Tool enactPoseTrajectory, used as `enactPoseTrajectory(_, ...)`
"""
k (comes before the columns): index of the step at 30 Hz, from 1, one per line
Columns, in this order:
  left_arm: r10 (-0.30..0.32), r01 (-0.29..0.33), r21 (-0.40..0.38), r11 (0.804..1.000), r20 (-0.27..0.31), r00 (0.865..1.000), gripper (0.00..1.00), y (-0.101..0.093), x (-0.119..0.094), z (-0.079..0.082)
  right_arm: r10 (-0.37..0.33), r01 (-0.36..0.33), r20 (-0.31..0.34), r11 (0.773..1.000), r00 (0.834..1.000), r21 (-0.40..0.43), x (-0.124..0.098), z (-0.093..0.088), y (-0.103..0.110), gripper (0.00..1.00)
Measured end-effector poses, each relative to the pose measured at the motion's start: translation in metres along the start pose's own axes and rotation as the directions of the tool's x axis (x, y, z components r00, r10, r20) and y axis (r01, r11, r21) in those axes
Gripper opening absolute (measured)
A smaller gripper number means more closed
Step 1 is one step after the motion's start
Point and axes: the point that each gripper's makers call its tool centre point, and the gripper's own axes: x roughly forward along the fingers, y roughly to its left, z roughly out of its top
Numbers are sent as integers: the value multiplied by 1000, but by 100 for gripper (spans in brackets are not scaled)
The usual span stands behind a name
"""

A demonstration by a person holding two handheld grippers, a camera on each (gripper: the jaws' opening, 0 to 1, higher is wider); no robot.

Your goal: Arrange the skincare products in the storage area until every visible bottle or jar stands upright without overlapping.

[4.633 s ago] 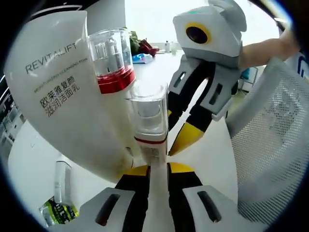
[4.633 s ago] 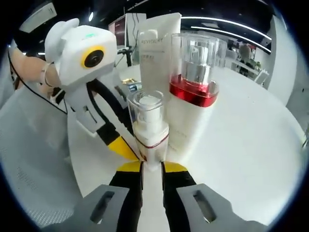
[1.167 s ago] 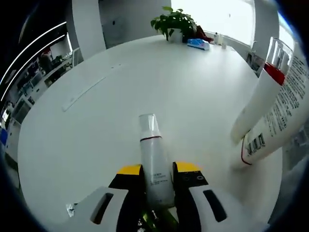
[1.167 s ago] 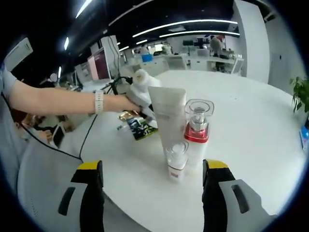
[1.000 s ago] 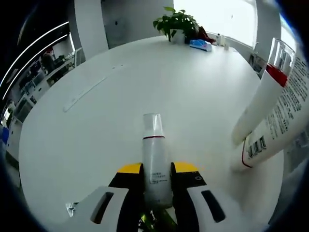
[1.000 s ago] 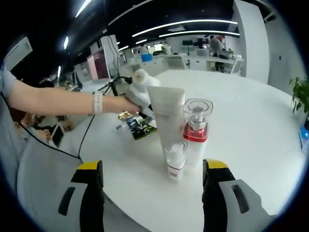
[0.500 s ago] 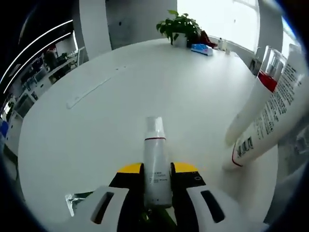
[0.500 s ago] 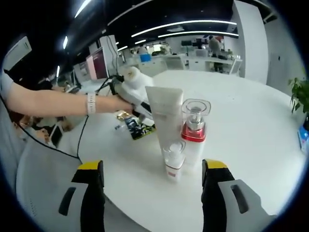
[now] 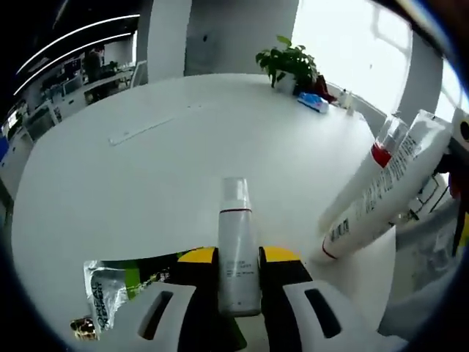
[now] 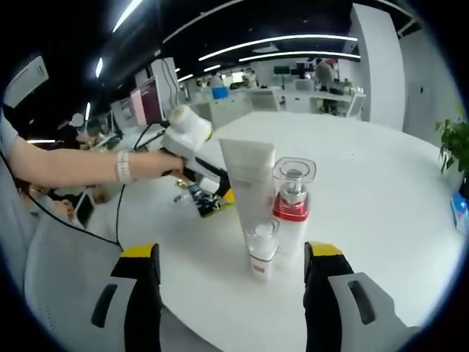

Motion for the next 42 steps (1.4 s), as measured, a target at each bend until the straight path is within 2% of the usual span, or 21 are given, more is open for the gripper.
enactPoseTrajectory(4, -7, 7, 10, 1000, 1, 1000, 16, -17, -12, -7, -2, 2, 15, 1000, 1000, 3, -1, 3, -1, 78)
enactPoseTrajectory(10, -30, 30, -1, 1000, 14, 999, 16, -29, -25, -12, 5, -5, 7, 1000, 1000, -6, -1, 0, 2, 76)
enactPoseTrajectory(13, -39, 38, 8, 999, 17, 999, 16, -29, -31, -13, 1, 0, 19, 1000, 1000, -9, -2, 3, 1, 72)
enactPoseTrajectory(15, -39, 39, 14, 999, 19, 999, 16, -29, -37, -15, -22, 23, 54, 1000, 998, -8, -5, 9, -4, 68)
enactPoseTrajectory(17, -42, 43, -19, 999, 33, 999, 16, -28, -44, -17, -37, 39, 82, 999, 996, -15, -6, 14, -6, 67)
enactPoseTrajectory(19, -49, 52, -56, 997, 52, 997, 16, -26, -51, -19, -37, 40, 129, 999, 991, -19, -9, 23, -5, 65)
enactPoseTrajectory(20, -53, 57, -64, 996, 59, 997, 16, -25, -54, -20, -31, 38, 176, 999, 984, -38, -14, 32, -2, 60)
enactPoseTrajectory(22, -54, 59, -72, 996, 64, 996, 16, -24, -63, -24, -13, 26, 207, 998, 978, -58, -17, 37, 3, 53)
enactPoseTrajectory(23, -52, 57, -70, 996, 69, 996, 16, -22, -68, -26, -16, 26, 202, 999, 979, -46, -17, 36, 3, 53)
enactPoseTrajectory(25, -55, 63, -90, 994, 84, 995, 16, -20, -74, -27, 10, -1, 198, 999, 980, -46, -15, 37, 5, 55)
enactPoseTrajectory(28, -76, 99, -172, 980, 135, 988, 16, -24, -83, -26, 53, -50, 204, 999, 977, -17, -14, 37, 12, 50)
enactPoseTrajectory(32, -74, 102, -187, 977, 155, 985, 16, -19, -94, -30, 105, -105, 201, 994, 974, -12, -13, 36, 22, 47)
enactPoseTrajectory(36, -112, 154, -217, 964, 194, 975, 16, -36, -106, -30, 153, -149, 173, 988, 973, -34, -8, 31, 34, 42)
enactPoseTrajectory(39, -125, 171, -214, 962, 212, 969, 16, -43, -113, -30, 184, -178, 153, 983, 971, -52, -5, 27, 41, 39)
enactPoseTrajectory(42, -158, 213, -222, 952, 242, 957, 16, -54, -120, -28, 219, -218, 152, 976, 964, -26, -3, 27, 48, 39)
